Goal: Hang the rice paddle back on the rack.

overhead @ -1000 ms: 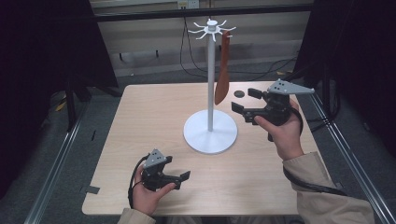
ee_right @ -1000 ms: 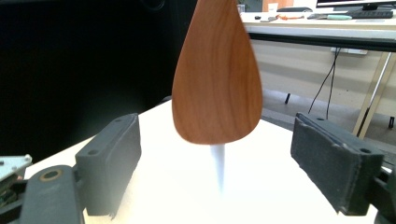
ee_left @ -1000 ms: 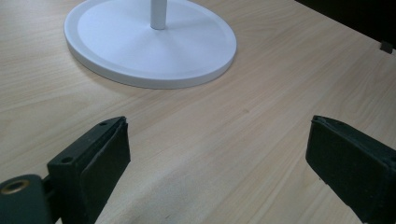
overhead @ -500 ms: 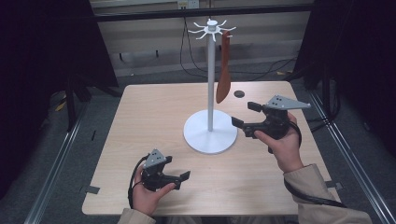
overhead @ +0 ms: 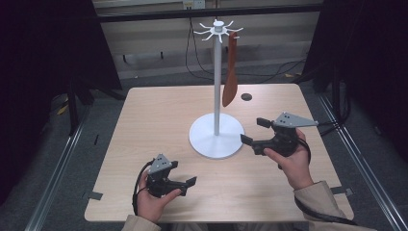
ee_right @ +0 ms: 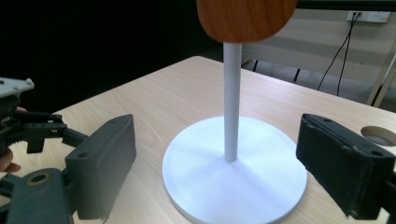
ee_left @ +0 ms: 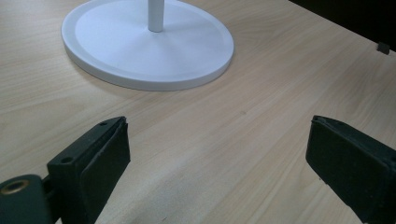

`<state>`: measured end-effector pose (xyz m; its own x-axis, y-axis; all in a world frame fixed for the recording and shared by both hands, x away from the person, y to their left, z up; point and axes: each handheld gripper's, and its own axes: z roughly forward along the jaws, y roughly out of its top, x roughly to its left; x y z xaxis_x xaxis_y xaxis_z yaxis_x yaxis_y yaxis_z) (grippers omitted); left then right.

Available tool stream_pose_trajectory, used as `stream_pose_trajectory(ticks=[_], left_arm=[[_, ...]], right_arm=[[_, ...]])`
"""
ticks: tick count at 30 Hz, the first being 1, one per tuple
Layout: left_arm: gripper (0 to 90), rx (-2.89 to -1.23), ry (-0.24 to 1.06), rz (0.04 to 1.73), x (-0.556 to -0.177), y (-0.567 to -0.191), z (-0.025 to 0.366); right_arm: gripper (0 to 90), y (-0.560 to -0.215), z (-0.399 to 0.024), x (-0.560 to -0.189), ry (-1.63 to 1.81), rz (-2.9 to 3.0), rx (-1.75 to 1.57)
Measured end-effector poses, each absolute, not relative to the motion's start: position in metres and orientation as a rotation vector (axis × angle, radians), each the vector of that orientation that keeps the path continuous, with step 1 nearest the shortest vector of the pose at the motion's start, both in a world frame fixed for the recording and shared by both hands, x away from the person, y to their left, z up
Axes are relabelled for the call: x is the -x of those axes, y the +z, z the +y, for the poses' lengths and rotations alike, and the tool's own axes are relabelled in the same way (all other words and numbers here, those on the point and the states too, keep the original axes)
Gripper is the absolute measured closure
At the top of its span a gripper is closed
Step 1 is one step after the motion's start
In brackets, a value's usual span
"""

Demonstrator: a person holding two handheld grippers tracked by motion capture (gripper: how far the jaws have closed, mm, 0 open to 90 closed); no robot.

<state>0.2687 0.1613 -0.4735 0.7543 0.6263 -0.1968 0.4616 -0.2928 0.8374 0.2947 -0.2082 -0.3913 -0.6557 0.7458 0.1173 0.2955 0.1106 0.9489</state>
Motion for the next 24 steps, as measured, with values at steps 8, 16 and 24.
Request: stream_pose_trajectory(ticks=[8,16,24], left_arm=[[6.3,-1.951,0.209,0.823,-0.268,-0.474,0.160],[6.3,-1.947,0.205,0.820,-0.268,-0.474,0.160],[6.3,-1.958,0.209,0.826,-0.268,-0.474,0.158]], right_arm=[[11.4,-0.411,-0.213,-0.286,1.559,2.016,-1.030],[10.9,-0.432,-0.218,-0.276,1.558,2.028,-1.052],[10.1,-0.449,-0.222,-0.265,1.517,2.057,-1.058]])
